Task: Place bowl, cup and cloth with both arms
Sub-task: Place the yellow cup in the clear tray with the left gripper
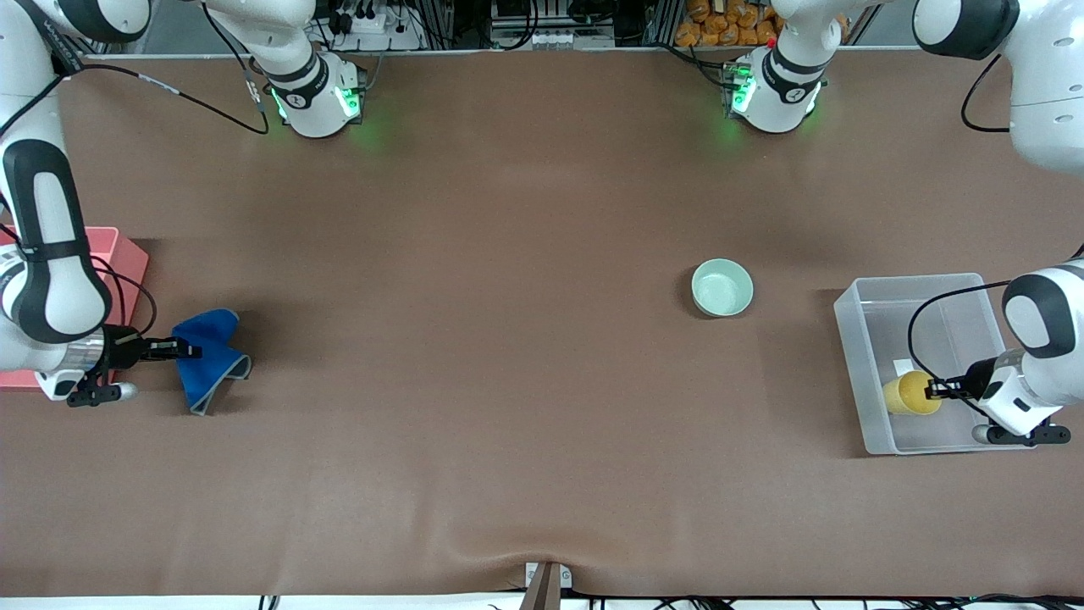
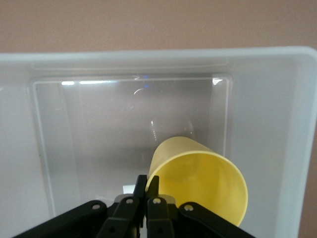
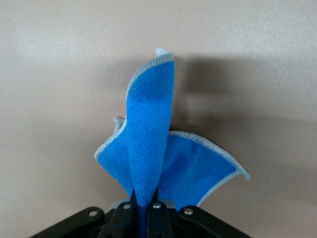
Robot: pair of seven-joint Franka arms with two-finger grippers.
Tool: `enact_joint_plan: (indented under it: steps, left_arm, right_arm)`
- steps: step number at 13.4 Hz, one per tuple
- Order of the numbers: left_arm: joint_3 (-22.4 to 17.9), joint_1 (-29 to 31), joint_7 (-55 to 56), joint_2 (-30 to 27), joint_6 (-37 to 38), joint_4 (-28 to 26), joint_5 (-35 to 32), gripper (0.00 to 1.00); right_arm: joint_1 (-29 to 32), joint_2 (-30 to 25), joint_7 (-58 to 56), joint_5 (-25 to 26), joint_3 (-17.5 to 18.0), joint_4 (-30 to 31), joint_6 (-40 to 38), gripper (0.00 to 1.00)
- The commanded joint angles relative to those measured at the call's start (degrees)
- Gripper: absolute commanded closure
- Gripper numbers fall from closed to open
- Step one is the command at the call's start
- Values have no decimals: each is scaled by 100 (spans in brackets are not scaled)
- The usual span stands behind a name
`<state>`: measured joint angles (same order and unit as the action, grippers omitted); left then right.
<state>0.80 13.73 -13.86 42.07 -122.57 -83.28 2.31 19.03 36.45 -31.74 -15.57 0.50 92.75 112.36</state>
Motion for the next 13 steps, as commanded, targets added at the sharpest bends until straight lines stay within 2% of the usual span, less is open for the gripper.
enact_joint_plan:
  steps: [1,3,4,5,6,7,8,11,13]
  left_arm:
    - [-10,-63,-55,90,-171,40,94,100]
    - [-10,-63,-64,126,-241,49,103,100]
    - [-10,-63,-99,135,-259,49,103,91]
    - [-10,-63,-126,169,-268,67,103,65]
    - [-1,-63,-135,170,-277,67,103,46]
    - [-1,-63,-126,152,-277,58,103,12]
    - [-1,-63,-135,126,-277,58,94,0]
    - [8,-46,-135,-75,-198,58,59,0]
    - [-1,-37,-135,-277,178,67,59,0]
  right_arm:
    - [39,-77,-61,-60,38,-116,-118,100]
    - [30,-77,-43,-25,38,-292,-161,100]
    - [13,-77,-43,-25,38,-363,-223,100]
    - [-5,-77,-35,-16,38,-433,-345,100]
    - [-22,-77,-34,36,38,-547,-468,100]
    - [-57,-77,-26,150,30,-670,-608,100]
    - [-101,-77,-17,290,38,-775,-697,100]
    - [-277,-85,-17,712,29,-864,-715,100]
    - [-391,-103,-17,1186,29,-969,-715,100]
